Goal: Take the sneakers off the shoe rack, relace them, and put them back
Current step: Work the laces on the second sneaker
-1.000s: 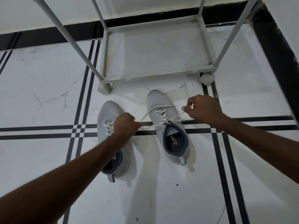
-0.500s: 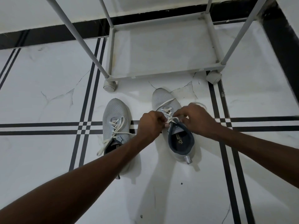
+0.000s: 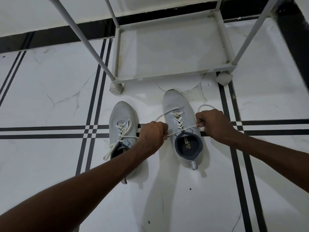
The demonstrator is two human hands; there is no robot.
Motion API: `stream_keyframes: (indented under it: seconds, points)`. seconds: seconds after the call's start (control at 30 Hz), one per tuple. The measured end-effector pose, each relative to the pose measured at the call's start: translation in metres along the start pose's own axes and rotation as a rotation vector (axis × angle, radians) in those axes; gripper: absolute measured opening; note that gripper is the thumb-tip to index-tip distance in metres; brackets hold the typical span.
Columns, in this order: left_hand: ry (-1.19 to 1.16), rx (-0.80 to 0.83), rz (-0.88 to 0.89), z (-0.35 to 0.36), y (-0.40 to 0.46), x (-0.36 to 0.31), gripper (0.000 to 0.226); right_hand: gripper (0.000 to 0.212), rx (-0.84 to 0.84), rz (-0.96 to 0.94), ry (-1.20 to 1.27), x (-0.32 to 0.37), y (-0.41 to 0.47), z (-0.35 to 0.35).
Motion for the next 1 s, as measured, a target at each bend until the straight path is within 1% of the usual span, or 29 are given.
stream_keyframes:
  seconds: [0.07, 0.1, 0.23, 0.33, 0.37, 0.4, 0.47, 0.53, 0.63, 0.73, 0.83, 0.9, 0.97, 1.0]
  points:
    - [-0.027, 0.024, -0.009, 0.001, 0.002, 0.001, 0.013, 0.024, 0.034, 0.004, -0.04, -0.002, 0.001, 0.0]
    - [-0.073, 0.066, -0.018, 0.002, 0.003, 0.004, 0.011, 0.021, 0.072, 0.0, -0.053, -0.001, 0.003, -0.002]
    - [-0.46, 0.289, -0.124, -0.014, 0.006, 0.036, 0.011, 0.017, 0.303, -0.002, -0.009, 0.002, 0.015, -0.031]
    - [-0.781, 0.424, -0.152, -0.04, 0.0, 0.044, 0.006, 0.005, 0.361, 0.002, 0.131, 0.015, 0.013, -0.051]
    - [-0.881, 0.454, -0.151, -0.046, -0.001, 0.041, 0.008, 0.002, 0.379, -0.004, 0.225, 0.02, 0.011, -0.054]
    - [-0.974, 0.467, -0.155, -0.05, 0.0, 0.036, 0.009, 0.004, 0.397, 0.007, 0.34, 0.025, 0.009, -0.056]
    - [-1.119, 0.46, -0.157, -0.051, 0.006, 0.024, 0.009, 0.012, 0.415, 0.065, 0.592, 0.028, 0.006, -0.054]
    - [-1.21, 0.45, -0.142, -0.047, 0.016, 0.01, 0.018, 0.017, 0.412, 0.134, 0.794, 0.026, 0.005, -0.046]
    - [-1.324, 0.414, -0.167, -0.037, 0.025, -0.007, 0.023, 0.023, 0.378, 0.222, 1.004, 0.025, 0.005, -0.032]
    - [-1.337, 0.29, -0.284, -0.026, 0.03, -0.016, 0.027, 0.03, 0.292, 0.256, 1.036, 0.03, 0.003, -0.024]
    - [-1.334, 0.128, -0.396, -0.014, 0.037, -0.016, 0.028, 0.026, 0.19, 0.275, 1.021, 0.036, 0.001, -0.018]
    - [-1.386, 0.115, -0.404, -0.007, 0.04, -0.016, 0.02, 0.019, 0.15, 0.265, 1.021, 0.041, 0.002, -0.017]
    - [-1.426, 0.17, -0.368, -0.001, 0.042, -0.015, 0.013, 0.013, 0.138, 0.256, 1.013, 0.044, 0.003, -0.017]
    - [-1.439, 0.198, -0.346, 0.001, 0.043, -0.013, 0.016, 0.015, 0.144, 0.247, 1.006, 0.045, 0.003, -0.017]
Point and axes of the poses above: each hand's wrist, its own y-axis towards the middle knuckle, its own z-axis out of the palm, x = y × z, the point moved 3 cm from there along y, towards the middle knuckle, and after that the axes turned 4 degrees about -x, right-handed, at the moved point
